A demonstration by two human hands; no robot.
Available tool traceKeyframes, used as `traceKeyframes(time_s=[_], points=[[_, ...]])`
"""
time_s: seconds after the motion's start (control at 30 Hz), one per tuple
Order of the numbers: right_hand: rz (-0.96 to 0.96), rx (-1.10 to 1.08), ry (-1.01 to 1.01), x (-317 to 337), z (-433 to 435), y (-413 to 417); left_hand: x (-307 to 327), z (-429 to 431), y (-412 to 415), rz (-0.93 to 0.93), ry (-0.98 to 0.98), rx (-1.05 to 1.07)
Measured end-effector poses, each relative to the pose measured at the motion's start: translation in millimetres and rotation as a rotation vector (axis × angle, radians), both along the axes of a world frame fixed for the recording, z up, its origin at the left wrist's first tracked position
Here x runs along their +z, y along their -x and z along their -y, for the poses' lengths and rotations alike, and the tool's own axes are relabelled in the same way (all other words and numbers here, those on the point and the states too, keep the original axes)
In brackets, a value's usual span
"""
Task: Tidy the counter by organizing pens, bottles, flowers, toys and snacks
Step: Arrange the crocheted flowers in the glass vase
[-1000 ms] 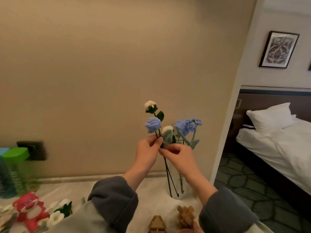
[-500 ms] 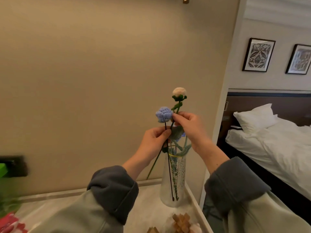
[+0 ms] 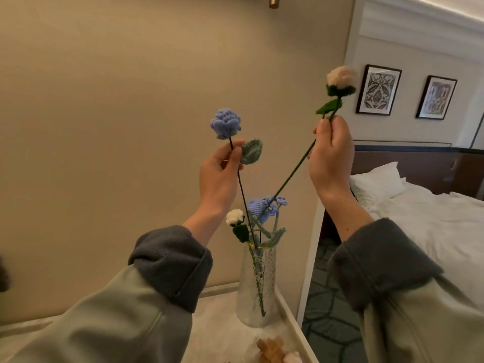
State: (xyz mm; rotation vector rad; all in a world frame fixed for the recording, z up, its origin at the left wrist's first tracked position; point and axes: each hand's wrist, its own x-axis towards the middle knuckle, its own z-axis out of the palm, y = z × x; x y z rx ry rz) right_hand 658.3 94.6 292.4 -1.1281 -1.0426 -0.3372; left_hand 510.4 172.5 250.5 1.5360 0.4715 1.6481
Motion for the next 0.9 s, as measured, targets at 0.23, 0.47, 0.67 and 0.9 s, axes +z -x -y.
traceKeyframes(time_s=[0.23, 0.47, 0.67, 0.9], points=[[0.198, -0.118, 0.222, -46, -16, 3, 7, 0, -2, 0.055, -0.033, 0.018], [0.264, -0.084, 0.320, -84, -31, 2, -26, -7, -14, -0.077, -0.014, -0.017], [0.381, -0.160, 0.422, -107, -43, 1, -60, -21, -25, -0.243, 0.035, -0.025], [0.447, -0.345, 0.852, -150, -55, -15, -115, -37, -24, -0.483, 0.118, 0.047]])
